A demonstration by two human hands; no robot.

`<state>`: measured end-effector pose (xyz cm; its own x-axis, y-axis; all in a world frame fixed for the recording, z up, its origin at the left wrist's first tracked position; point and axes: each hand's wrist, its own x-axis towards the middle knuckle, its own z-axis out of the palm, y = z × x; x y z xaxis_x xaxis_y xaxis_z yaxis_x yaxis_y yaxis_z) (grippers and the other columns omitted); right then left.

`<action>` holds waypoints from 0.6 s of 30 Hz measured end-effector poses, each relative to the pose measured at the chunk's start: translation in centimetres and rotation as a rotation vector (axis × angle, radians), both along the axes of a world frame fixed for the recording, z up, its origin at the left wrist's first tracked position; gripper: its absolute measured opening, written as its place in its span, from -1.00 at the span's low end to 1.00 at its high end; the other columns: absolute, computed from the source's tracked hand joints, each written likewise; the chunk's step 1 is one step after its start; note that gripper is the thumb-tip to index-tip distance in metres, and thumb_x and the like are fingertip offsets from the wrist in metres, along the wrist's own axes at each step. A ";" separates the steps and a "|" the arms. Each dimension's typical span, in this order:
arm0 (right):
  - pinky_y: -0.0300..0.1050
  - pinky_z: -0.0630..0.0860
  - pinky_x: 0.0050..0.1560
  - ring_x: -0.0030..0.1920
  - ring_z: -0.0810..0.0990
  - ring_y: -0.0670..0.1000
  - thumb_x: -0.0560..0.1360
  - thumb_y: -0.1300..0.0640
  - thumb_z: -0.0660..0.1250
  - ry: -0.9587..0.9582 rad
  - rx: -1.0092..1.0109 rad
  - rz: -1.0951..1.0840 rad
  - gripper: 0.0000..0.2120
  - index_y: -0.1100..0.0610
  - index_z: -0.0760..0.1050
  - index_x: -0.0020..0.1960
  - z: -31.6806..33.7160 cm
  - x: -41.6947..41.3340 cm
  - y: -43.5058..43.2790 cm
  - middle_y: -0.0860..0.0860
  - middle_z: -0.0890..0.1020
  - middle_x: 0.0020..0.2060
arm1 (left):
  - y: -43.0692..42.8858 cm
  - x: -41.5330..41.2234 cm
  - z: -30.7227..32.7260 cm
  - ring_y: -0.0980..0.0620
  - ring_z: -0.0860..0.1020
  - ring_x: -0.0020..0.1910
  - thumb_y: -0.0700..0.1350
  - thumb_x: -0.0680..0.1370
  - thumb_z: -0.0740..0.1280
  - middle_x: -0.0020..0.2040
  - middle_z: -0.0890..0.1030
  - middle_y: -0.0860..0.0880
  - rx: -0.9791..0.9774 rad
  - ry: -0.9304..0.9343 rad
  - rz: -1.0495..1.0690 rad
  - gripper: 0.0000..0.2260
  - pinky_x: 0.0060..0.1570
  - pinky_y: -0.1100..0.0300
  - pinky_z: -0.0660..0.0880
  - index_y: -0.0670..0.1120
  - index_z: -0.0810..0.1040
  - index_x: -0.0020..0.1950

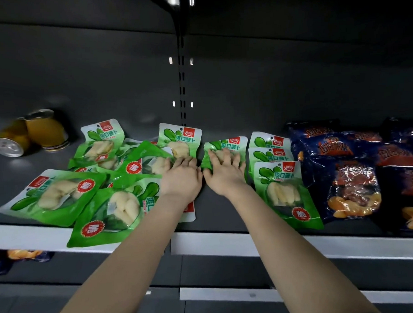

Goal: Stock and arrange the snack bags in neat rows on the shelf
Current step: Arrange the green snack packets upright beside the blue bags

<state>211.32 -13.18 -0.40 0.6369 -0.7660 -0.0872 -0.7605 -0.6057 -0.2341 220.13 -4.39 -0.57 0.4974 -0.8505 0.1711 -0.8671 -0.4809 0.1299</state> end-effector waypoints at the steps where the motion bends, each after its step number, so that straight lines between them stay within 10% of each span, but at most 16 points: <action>1: 0.26 -0.18 0.47 0.50 -0.21 0.32 0.58 -0.16 0.02 -0.027 -0.017 0.003 -0.42 -0.09 -0.04 0.55 -0.1 -0.1 -0.1 0.11 -0.13 0.54 | 0.0 0.0 0.0 0.01 0.20 0.48 -0.02 0.63 0.00 0.45 0.34 -0.03 -0.007 0.002 0.001 -0.59 0.46 -0.02 -0.05 -0.09 0.28 0.45; 8: 0.22 0.10 0.42 0.42 0.13 0.28 0.52 -0.18 0.14 -0.158 -0.178 -0.043 -0.52 0.00 0.32 0.37 -0.8 -0.2 0.1 0.12 0.24 0.43 | 0.1 0.1 0.1 0.02 0.19 0.48 -0.03 0.61 0.04 0.46 0.33 -0.02 -0.034 0.010 -0.007 -0.59 0.46 0.01 -0.06 -0.07 0.29 0.45; 18: 0.24 -0.11 0.47 0.48 -0.02 0.37 0.55 -0.14 0.14 -0.158 -0.117 -0.112 -0.52 0.10 0.27 0.36 -0.7 0.5 0.0 0.24 0.13 0.49 | 0.0 0.1 0.1 0.02 0.18 0.49 -0.04 0.61 0.04 0.46 0.33 -0.02 -0.044 0.021 0.001 -0.59 0.47 0.01 -0.08 -0.07 0.29 0.45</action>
